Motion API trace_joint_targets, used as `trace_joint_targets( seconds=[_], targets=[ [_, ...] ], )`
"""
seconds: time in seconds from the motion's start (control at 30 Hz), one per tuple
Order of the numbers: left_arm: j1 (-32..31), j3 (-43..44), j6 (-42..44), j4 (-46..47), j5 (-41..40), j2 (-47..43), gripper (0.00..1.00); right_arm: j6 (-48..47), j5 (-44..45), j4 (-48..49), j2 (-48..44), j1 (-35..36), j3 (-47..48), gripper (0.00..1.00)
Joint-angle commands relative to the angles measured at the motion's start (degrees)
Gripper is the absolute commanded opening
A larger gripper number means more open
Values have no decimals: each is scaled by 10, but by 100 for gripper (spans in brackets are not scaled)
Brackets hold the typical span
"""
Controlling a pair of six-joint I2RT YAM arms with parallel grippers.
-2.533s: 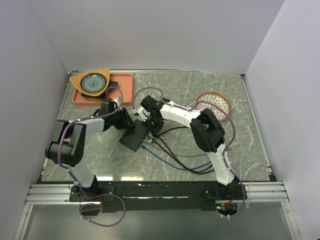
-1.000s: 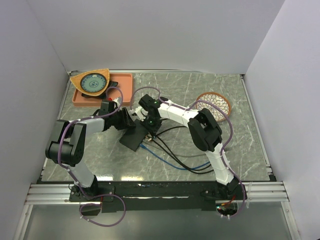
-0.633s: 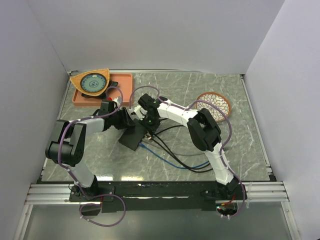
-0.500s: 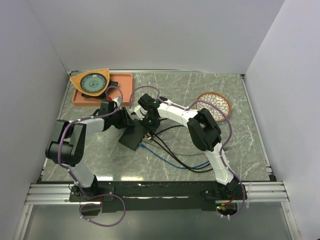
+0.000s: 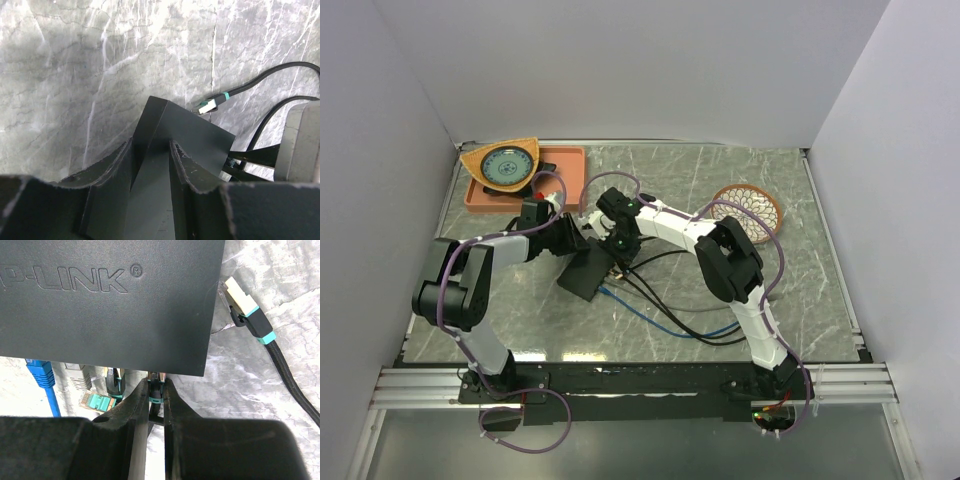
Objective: Insert the plug into the switch port
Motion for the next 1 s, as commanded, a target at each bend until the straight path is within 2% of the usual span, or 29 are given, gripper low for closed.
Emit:
trace_joint_targets(
  seconds=[0.0, 0.53, 0.97],
  targets=[
    [-19, -8, 5, -9, 32, 23, 37, 0, -47, 131, -13, 8, 7, 0],
    [-24, -13, 9, -12, 56, 48, 34, 25, -72, 198, -25, 5, 13, 0],
    [-32, -44, -7, 5, 74, 44, 34, 62, -31, 239, -17, 2, 39, 0]
  ],
)
